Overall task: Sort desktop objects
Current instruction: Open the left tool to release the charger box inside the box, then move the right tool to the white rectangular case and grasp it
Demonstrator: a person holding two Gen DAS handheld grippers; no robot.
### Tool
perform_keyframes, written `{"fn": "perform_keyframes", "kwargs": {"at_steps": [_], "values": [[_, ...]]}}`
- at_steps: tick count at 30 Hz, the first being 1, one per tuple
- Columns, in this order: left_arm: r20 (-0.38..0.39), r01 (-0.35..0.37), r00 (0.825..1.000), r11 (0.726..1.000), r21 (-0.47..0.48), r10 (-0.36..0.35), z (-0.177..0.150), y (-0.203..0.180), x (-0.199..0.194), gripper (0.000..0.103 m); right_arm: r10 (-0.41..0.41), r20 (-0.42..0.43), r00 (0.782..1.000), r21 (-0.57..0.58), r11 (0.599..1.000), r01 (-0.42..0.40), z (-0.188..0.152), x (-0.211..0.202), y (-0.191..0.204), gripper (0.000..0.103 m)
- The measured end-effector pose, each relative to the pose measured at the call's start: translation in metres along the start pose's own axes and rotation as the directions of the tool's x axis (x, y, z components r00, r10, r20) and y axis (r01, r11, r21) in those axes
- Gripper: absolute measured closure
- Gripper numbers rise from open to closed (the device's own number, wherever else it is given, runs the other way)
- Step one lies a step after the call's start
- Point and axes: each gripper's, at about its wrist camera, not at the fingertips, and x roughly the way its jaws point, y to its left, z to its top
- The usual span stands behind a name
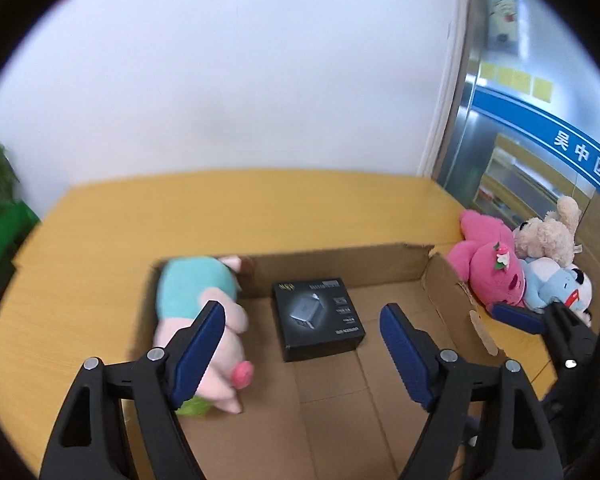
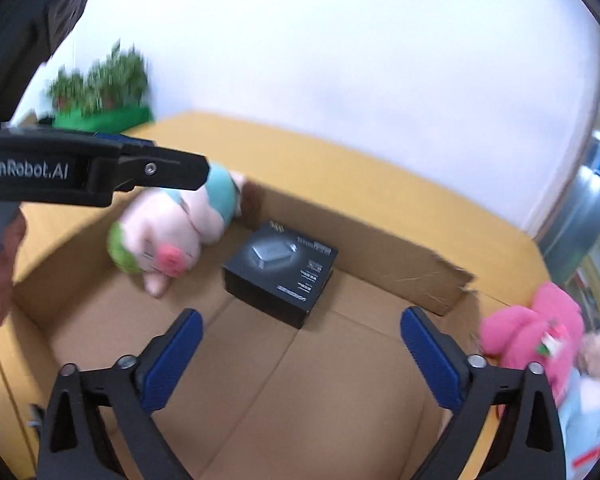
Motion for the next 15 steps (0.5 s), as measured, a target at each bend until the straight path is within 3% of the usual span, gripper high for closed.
{"fn": "perform_keyframes", "kwargs": {"at_steps": [2,4,9,15], "values": [[0.066,-0.063,0.996,0.997,0.039,0.061,-0.008,-0.009,-0.025,0.023,-0.028,0.046,0.999,0.058,0.998,0.025,-0.013,-0.033,0.002,0.001],[0.085,-0.095,0.992,0.993,0.072,0.089,-0.020,-0.014,-0.048,0.023,0.001,0.062,0.998,0.103,0.995,-0.007,-0.020,-0.053,0.008,0.001],[0.090,-0.078,0.993,0.995,0.066,0.072,-0.064,-0.008,-0.097,0.023,-0.007,0.081,0.997,0.094,0.996,-0.001,-0.056,-0.101,0.030,0.001],[0.049,-0.055,0.997,0.998,0.016,0.054,-0.104,-0.002,-0.125,0.023,0.006,0.057,0.998,0.145,0.989,-0.014,-0.095,-0.131,0.047,0.001]]}}
